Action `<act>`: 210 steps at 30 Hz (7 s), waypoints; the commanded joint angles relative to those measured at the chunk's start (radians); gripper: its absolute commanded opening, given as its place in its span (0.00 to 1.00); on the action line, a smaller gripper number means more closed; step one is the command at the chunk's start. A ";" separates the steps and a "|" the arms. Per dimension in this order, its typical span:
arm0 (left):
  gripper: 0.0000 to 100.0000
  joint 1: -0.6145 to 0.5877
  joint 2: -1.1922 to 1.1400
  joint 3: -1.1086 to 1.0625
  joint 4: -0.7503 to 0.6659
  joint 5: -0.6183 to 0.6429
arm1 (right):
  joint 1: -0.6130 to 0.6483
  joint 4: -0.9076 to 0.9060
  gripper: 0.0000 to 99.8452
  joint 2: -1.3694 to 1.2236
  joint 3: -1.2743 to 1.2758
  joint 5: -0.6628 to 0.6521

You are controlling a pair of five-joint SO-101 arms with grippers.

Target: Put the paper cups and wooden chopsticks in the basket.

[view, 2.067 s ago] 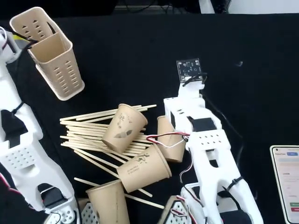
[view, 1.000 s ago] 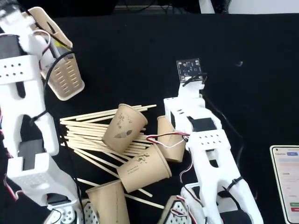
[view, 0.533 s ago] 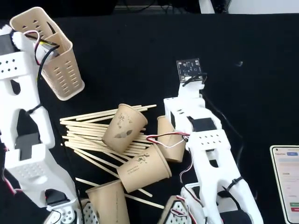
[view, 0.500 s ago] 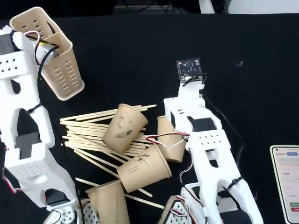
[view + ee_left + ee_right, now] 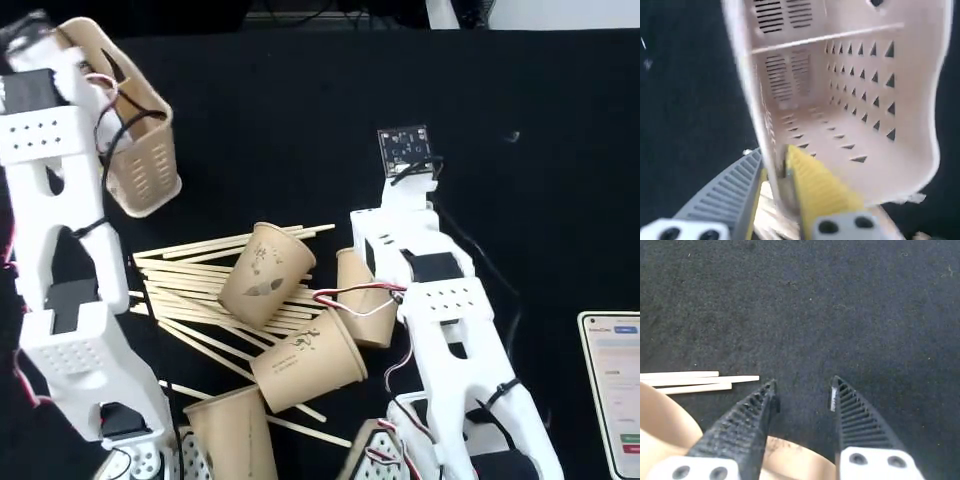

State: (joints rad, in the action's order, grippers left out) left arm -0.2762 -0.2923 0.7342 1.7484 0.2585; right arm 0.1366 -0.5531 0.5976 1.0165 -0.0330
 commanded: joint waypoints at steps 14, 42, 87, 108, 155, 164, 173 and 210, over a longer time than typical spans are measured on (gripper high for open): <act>0.27 0.058 0.006 0.220 -0.040 -0.321 | 0.015 0.018 0.17 -0.005 -0.002 0.000; 0.04 0.004 0.009 0.048 0.006 -0.190 | 0.015 0.017 0.17 -0.005 -0.001 0.000; 0.03 0.061 0.230 -0.203 0.008 -0.491 | 0.339 -0.327 0.17 0.429 0.012 0.002; 0.23 -0.036 0.227 0.051 0.011 -0.489 | 0.466 -0.273 0.31 0.200 -0.018 -0.034; 0.23 -0.335 0.621 -1.153 -0.390 -0.287 | 0.044 -0.959 0.24 0.015 -0.610 -0.749; 0.23 -0.306 0.621 -1.389 -0.568 -0.196 | 0.043 -1.079 0.26 -0.232 -0.716 -0.984; 0.23 -0.311 0.621 -1.422 -0.601 -0.195 | 0.040 -1.212 0.32 -0.414 -0.782 -1.214; 0.23 -0.305 0.612 -1.549 -0.779 -0.130 | 0.084 -1.203 0.01 0.162 -0.802 -1.097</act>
State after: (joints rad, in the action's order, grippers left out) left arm -0.5907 0.2908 -0.8232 0.9797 0.0683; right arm 0.1642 -1.7331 0.6191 0.2862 -1.1623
